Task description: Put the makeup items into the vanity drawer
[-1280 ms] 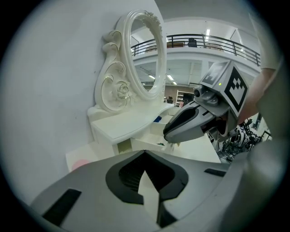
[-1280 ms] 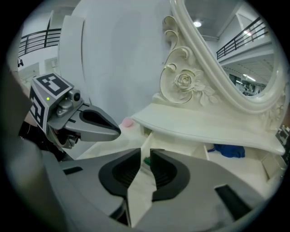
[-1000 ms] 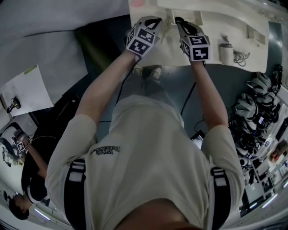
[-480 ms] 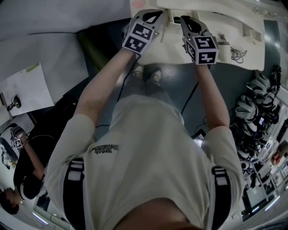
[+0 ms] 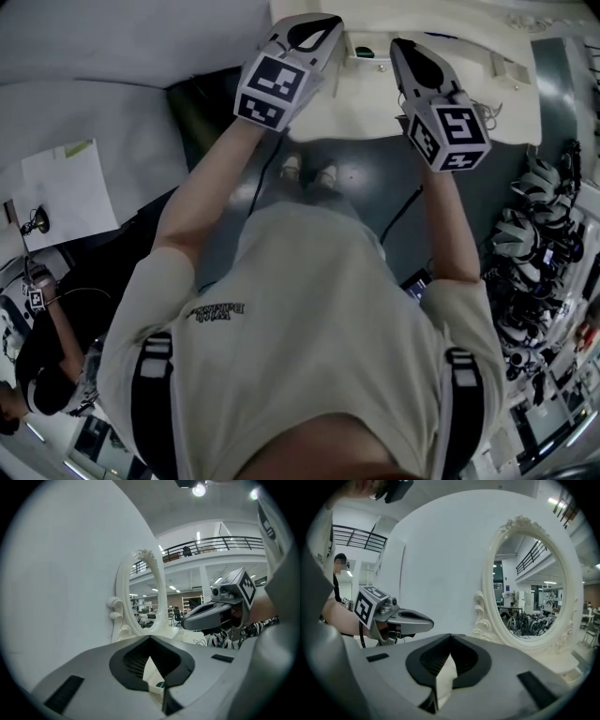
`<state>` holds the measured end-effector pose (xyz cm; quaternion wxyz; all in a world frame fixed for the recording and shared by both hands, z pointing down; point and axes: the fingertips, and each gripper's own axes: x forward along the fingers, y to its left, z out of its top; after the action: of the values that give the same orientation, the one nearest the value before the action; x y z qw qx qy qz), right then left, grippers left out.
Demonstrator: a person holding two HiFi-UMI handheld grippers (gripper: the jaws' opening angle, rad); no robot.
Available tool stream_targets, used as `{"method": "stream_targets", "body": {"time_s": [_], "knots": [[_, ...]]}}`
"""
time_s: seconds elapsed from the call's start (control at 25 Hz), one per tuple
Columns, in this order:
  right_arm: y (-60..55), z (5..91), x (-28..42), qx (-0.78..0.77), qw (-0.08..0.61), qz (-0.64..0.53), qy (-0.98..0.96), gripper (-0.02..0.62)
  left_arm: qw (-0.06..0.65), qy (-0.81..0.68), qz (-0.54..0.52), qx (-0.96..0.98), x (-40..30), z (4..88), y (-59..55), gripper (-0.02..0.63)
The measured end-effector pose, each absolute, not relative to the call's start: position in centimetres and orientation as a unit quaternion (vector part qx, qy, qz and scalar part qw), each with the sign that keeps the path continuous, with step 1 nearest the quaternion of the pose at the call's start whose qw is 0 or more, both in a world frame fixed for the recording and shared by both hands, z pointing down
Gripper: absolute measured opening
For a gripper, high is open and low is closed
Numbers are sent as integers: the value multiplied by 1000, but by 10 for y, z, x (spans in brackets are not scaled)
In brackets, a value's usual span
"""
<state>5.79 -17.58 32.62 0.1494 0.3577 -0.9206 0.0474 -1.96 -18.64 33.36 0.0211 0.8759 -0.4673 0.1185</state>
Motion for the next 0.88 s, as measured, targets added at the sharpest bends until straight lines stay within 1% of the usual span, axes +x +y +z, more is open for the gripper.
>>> {"method": "stream_targets", "body": {"time_s": [0.32, 0.56, 0.68, 0.88], "knots": [[-115, 253, 61, 342, 85, 31, -935, 3, -51, -462, 69, 883, -15, 249, -137, 12], [-78, 233, 66, 340, 56, 43, -938, 3, -93, -459, 69, 881, -14, 225, -93, 12], [-64, 228, 70, 341, 39, 50, -938, 3, -92, -463, 69, 879, -14, 220, -76, 12], [-45, 227, 72, 344, 27, 56, -937, 3, -58, -469, 60, 879, -17, 226, -53, 12]]}}
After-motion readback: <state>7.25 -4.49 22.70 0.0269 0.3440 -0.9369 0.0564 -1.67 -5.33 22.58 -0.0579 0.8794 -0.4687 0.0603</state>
